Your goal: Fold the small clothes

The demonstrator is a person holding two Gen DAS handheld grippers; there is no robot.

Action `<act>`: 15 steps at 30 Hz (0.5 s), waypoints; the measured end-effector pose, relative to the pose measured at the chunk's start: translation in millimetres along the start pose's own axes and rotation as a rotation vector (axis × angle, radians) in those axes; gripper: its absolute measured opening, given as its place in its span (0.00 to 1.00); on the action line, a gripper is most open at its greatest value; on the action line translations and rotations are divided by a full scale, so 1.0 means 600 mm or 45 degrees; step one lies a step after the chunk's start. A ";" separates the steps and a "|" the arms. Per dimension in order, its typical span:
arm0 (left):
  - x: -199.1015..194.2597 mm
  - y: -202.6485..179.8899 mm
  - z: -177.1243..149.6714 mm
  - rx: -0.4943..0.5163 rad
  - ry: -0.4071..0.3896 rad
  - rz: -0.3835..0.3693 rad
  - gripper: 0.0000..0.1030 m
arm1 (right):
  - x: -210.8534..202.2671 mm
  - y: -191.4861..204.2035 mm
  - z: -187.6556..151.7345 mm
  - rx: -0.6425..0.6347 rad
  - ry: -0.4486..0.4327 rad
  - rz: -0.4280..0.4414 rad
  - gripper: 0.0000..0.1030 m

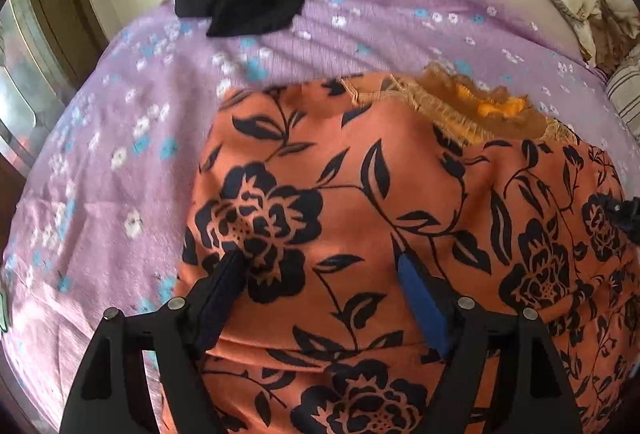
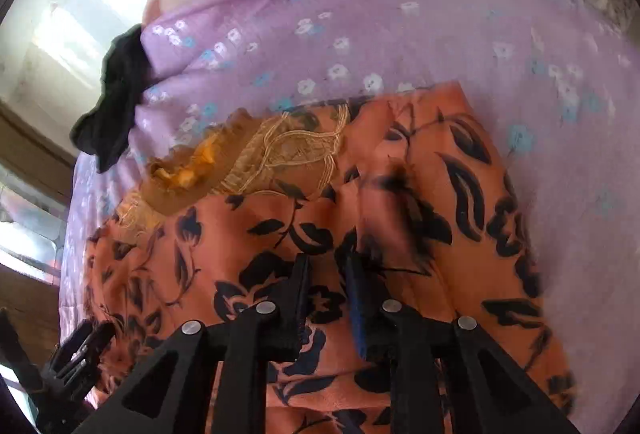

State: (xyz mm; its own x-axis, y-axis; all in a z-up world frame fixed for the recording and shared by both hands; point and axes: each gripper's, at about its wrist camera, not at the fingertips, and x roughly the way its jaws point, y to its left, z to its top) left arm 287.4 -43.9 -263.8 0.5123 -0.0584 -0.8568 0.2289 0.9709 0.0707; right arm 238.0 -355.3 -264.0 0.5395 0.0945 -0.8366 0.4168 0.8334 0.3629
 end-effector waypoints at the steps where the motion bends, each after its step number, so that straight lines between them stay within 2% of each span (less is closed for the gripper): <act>1: -0.006 -0.005 0.002 0.019 -0.024 0.008 0.78 | -0.007 0.008 0.000 -0.029 -0.004 0.004 0.21; 4: -0.014 -0.019 0.002 0.059 -0.062 0.011 0.78 | -0.035 0.029 -0.005 -0.091 -0.108 0.084 0.21; 7: 0.001 -0.036 -0.004 0.109 -0.031 0.044 0.78 | -0.040 0.060 -0.015 -0.159 -0.156 0.173 0.21; 8: 0.002 -0.038 -0.005 0.117 -0.035 0.058 0.80 | -0.032 0.067 -0.019 -0.169 -0.132 0.191 0.22; 10: 0.002 -0.043 -0.010 0.132 -0.059 0.099 0.84 | 0.010 0.078 -0.026 -0.176 0.010 0.157 0.34; 11: 0.002 -0.043 -0.011 0.135 -0.062 0.109 0.84 | 0.021 0.079 -0.026 -0.181 0.036 0.138 0.34; 12: 0.003 -0.043 -0.012 0.130 -0.065 0.109 0.85 | 0.019 0.082 -0.032 -0.204 -0.019 0.118 0.34; 15: 0.002 -0.036 -0.014 0.096 -0.069 0.109 0.90 | 0.019 0.095 -0.032 -0.251 0.001 0.097 0.36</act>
State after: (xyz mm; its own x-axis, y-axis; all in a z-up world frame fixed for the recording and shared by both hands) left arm 276.1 -62.9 -270.9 0.5760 0.0098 -0.8174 0.2429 0.9527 0.1825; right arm 254.1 -296.5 -260.7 0.5634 0.1616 -0.8102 0.2237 0.9142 0.3380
